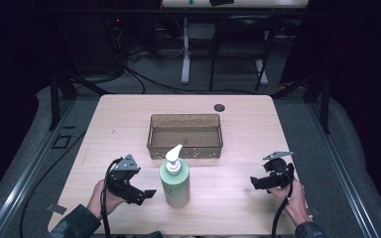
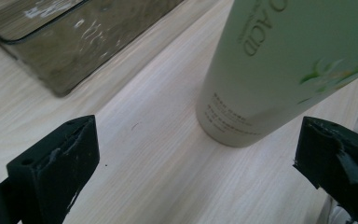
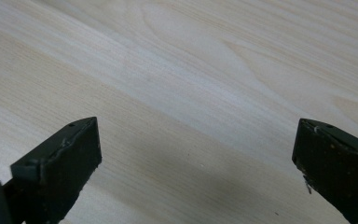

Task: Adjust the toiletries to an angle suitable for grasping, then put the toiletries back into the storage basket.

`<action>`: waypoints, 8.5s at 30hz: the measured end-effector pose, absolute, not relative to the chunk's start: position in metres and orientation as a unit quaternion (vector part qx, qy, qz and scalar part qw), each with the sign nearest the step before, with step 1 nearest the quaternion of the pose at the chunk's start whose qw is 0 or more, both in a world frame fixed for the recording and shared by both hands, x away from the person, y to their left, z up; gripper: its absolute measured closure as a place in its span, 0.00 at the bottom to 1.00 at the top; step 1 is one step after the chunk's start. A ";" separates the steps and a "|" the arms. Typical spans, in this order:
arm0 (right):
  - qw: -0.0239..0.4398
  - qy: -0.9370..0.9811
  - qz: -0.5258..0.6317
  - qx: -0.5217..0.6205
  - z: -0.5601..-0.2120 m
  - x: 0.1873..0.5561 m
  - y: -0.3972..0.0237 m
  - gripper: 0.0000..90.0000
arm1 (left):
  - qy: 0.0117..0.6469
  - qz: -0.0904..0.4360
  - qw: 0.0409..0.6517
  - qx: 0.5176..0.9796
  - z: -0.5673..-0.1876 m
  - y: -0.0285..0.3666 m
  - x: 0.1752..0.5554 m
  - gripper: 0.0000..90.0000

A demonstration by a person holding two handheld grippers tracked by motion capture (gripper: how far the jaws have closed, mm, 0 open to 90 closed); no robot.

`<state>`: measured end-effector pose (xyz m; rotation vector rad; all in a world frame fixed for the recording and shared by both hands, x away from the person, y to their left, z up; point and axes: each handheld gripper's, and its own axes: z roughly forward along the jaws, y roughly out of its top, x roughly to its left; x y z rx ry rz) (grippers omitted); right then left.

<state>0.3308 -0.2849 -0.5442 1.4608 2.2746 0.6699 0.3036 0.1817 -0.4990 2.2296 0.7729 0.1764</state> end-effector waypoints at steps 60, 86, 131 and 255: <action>0.163 0.811 0.236 0.510 -0.545 0.334 -0.289 0.05 | 0.237 0.104 0.434 0.863 -0.480 0.112 0.290 0.13; 0.163 0.818 0.229 0.502 -0.545 0.334 -0.288 0.06 | 0.251 0.106 0.414 0.869 -0.476 0.130 0.303 0.14; 0.169 0.824 0.217 0.496 -0.547 0.334 -0.286 0.06 | 0.189 0.078 0.420 0.884 -0.477 0.179 0.373 0.13; 0.177 0.852 0.174 0.461 -0.547 0.333 -0.281 0.07 | 0.267 0.069 0.332 0.902 -0.356 0.176 0.370 0.00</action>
